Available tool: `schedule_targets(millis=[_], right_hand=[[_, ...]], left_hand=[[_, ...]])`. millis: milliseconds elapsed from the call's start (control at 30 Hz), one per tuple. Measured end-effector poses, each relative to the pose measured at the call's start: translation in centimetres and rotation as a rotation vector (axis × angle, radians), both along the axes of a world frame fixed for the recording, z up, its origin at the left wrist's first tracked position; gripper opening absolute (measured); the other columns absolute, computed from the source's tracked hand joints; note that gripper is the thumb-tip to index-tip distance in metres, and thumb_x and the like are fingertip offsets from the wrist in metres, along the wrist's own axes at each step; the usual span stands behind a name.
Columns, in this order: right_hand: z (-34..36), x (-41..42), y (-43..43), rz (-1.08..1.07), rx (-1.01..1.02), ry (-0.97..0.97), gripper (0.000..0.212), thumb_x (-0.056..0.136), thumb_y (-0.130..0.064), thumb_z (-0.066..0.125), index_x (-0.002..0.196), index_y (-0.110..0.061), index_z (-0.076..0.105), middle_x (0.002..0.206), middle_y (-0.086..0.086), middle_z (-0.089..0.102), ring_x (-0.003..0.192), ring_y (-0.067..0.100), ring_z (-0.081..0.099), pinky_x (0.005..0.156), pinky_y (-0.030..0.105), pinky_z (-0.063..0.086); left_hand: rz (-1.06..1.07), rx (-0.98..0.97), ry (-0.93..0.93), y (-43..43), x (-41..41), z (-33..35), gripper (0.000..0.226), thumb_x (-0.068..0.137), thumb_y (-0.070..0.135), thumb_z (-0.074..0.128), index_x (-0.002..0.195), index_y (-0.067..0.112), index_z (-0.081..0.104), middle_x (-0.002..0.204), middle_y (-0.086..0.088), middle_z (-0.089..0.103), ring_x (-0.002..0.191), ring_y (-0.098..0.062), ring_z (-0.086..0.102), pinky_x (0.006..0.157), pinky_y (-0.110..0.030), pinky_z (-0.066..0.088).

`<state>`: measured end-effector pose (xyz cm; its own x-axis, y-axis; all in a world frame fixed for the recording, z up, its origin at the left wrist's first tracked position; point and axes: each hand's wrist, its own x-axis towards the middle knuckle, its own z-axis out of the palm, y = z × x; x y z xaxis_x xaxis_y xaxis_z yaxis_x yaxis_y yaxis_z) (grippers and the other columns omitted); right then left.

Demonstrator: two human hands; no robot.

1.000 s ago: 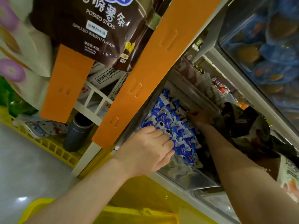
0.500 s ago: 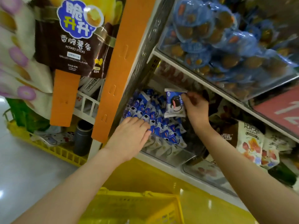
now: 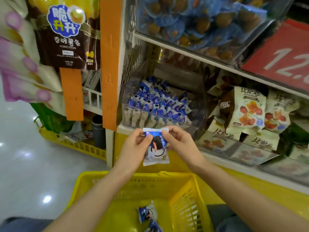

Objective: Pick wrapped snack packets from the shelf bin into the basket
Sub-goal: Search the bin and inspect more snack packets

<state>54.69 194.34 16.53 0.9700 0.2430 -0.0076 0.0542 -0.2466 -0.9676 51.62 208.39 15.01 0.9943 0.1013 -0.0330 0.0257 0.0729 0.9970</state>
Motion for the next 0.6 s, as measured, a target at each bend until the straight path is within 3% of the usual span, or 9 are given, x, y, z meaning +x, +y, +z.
schedule_targets(millis=[100,167,233,333,433,500,600], right_hand=[[-1.4,-0.7,-0.3,-0.039,-0.030,-0.012,0.019,0.092,-0.011,0.053,0.090,0.006,0.060,0.076,0.010,0.059,0.066,0.008,0.053,0.054,0.014,0.044],[-2.1,-1.0,-0.5,-0.054,-0.017,-0.023,0.022,0.091,-0.010,0.055,0.092,0.011,0.060,0.080,0.017,0.058,0.072,0.016,0.053,0.058,0.020,0.045],[-2.5,-1.1,-0.5,-0.032,-0.046,-0.049,0.020,0.090,-0.011,0.057,0.085,0.008,0.061,0.076,0.016,0.059,0.071,0.017,0.053,0.061,0.028,0.043],[-2.8,-1.1,-0.4,0.008,-0.118,-0.092,0.016,0.089,-0.016,0.060,0.079,-0.004,0.063,0.071,0.010,0.064,0.065,0.010,0.056,0.056,0.026,0.044],[-2.9,-0.9,-0.7,0.019,-0.184,-0.141,0.019,0.087,-0.023,0.062,0.081,-0.005,0.064,0.077,0.018,0.065,0.067,0.016,0.056,0.059,0.039,0.046],[-2.8,-1.1,-0.9,0.024,-0.246,-0.253,0.014,0.088,-0.024,0.062,0.080,-0.011,0.064,0.073,0.009,0.064,0.066,0.012,0.054,0.059,0.032,0.044],[-2.6,-1.3,-1.1,0.035,-0.473,-0.599,0.013,0.088,-0.022,0.060,0.084,-0.012,0.067,0.076,-0.001,0.062,0.071,0.010,0.055,0.063,0.025,0.045]], left_hand=[[-0.024,0.024,0.030,-0.6,-0.6,-0.8,0.017,0.092,0.007,0.051,0.085,0.021,0.056,0.078,0.004,0.065,0.061,0.007,0.061,0.052,-0.009,0.044],[-0.011,0.018,0.035,-1.1,-1.0,-1.2,0.014,0.091,0.007,0.053,0.082,0.017,0.056,0.076,0.001,0.063,0.062,0.005,0.061,0.053,-0.010,0.045],[0.040,0.011,0.019,-1.6,-1.1,-1.7,0.009,0.091,0.013,0.055,0.082,0.012,0.057,0.076,-0.004,0.063,0.068,-0.001,0.062,0.057,-0.012,0.047],[0.124,0.010,0.027,-2.0,-1.0,-2.4,0.012,0.091,0.017,0.055,0.084,0.008,0.058,0.078,-0.008,0.064,0.075,-0.011,0.063,0.060,-0.018,0.049],[0.142,-0.006,0.053,-2.3,-0.8,-2.5,0.012,0.090,0.016,0.055,0.080,0.010,0.058,0.071,-0.004,0.063,0.067,-0.003,0.062,0.057,-0.015,0.048],[0.128,-0.057,0.130,-2.3,-0.7,-2.4,0.013,0.090,0.019,0.056,0.079,0.013,0.060,0.074,-0.006,0.065,0.071,-0.009,0.064,0.060,-0.023,0.050],[0.071,-0.188,0.249,-2.3,-0.6,-2.2,0.015,0.089,0.022,0.057,0.077,0.016,0.062,0.069,-0.005,0.066,0.064,-0.012,0.065,0.055,-0.028,0.049]])
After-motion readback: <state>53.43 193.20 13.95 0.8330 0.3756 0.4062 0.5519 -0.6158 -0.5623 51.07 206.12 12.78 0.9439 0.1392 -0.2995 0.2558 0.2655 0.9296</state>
